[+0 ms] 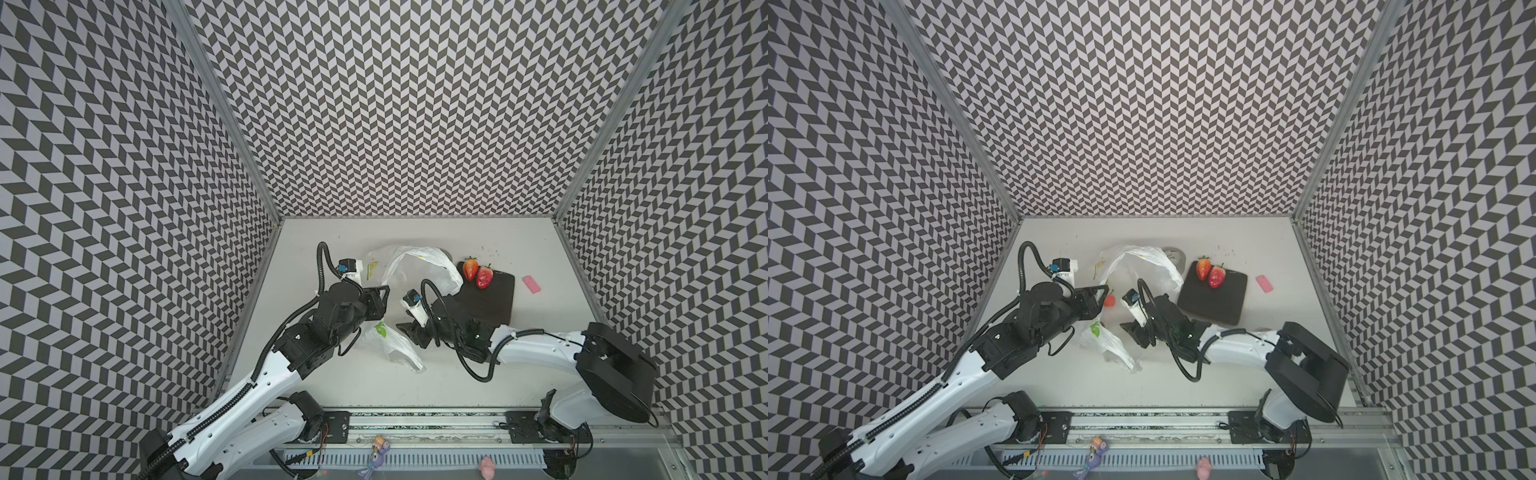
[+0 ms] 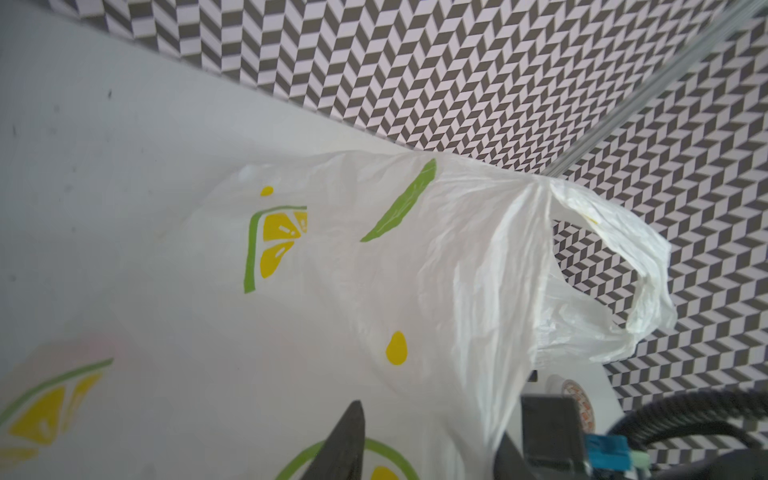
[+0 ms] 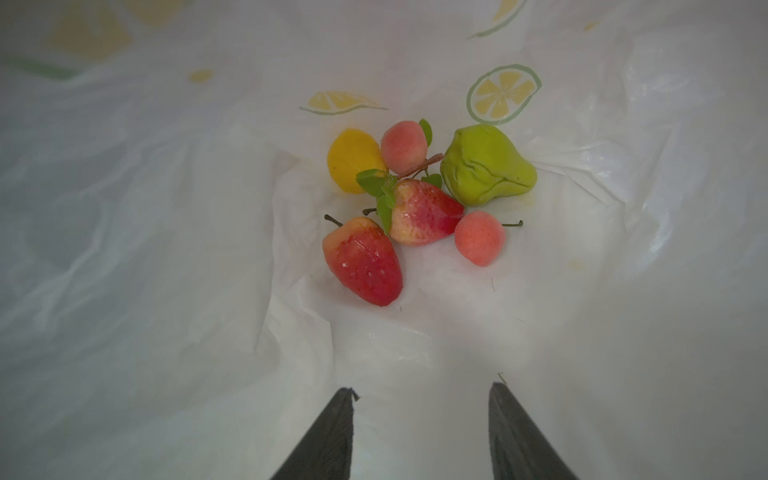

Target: Take the fake fruits out of the plastic bag

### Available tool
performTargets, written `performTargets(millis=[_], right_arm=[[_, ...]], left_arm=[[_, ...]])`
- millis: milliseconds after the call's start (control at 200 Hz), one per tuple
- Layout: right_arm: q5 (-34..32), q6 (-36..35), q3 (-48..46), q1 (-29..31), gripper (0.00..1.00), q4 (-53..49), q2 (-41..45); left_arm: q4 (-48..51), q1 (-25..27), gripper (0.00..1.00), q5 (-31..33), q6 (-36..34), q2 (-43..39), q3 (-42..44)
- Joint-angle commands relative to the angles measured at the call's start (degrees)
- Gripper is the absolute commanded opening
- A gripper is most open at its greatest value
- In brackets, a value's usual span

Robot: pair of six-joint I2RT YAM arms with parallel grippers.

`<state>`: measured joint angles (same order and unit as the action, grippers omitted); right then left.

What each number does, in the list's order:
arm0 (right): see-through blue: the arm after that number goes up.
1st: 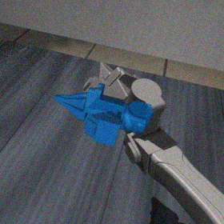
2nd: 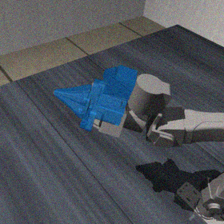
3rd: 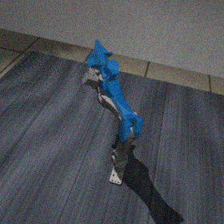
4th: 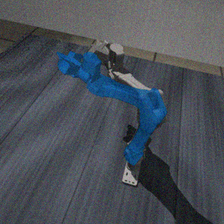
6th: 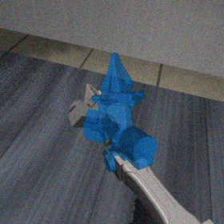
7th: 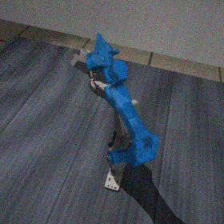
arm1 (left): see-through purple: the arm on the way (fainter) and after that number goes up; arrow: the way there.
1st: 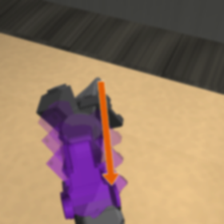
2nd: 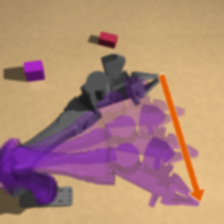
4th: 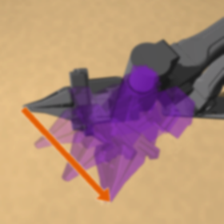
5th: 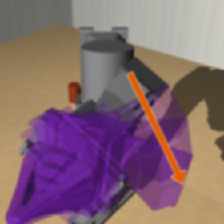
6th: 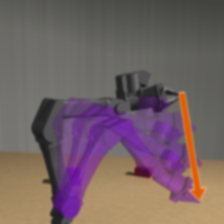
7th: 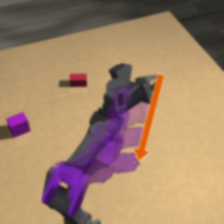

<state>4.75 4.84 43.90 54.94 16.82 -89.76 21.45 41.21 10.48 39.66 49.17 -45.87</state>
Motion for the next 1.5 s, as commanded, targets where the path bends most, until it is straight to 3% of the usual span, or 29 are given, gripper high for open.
performTargets(millis=[0,75,165,240,411,601,731,931,1091,1397,1492], right_arm=[[2.9,12.5,2.7,-0.6,0.52,5.5,-3.6],[4.8,17.3,4.2,-1.4,0.53,5.9,-6.7],[6.0,20.9,6.4,-2.3,0.55,5.4,-10.1],[5.6,23.6,8.6,-2.7,0.59,3.7,-12.0],[4.7,28.8,12.6,-2.7,0.63,1.0,-15.8],[1.2,31.4,14.8,-2.7,0.68,-1.2,-17.5],[0.0,31.9,15.6,-2.8,0.70,-2.1,-17.9],[-1.5,33.4,18.2,-2.8,0.73,-6.4,-19.5],[-2.5,34.5,20.9,-2.8,0.73,-8.7,-21.4],[-8.1,37.9,31.1,-2.8,0.69,-14.3,-28.0],[-10.2,39.9,33.9,-2.7,0.67,-17.1,-30.3]], left_arm=[[6.2,-0.2,0.63,7.2,3.7,-0.6,-5.5],[10.7,-0.2,0.77,12.2,6.0,-0.4,-8.7],[16.5,-1.4,0.86,16.6,7.6,0.7,-13.4],[20.9,-5.5,0.91,16.2,7.7,2.4,-16.7],[25.4,-21.3,0.94,6.2,8.6,4.3,-17.0],[28.1,-33.7,0.98,-4.3,17.5,4.5,-9.3],[27.4,-38.3,1.00,-10.3,21.0,4.8,-3.9],[20.7,-40.4,1.00,-17.1,21.3,7.1,2.5],[14.7,-40.5,0.90,-21.0,19.9,10.5,4.9],[12.8,-40.4,0.55,-21.4,17.3,10.8,7.9],[12.6,-40.4,0.48,-21.6,17.1,10.3,8.7]])
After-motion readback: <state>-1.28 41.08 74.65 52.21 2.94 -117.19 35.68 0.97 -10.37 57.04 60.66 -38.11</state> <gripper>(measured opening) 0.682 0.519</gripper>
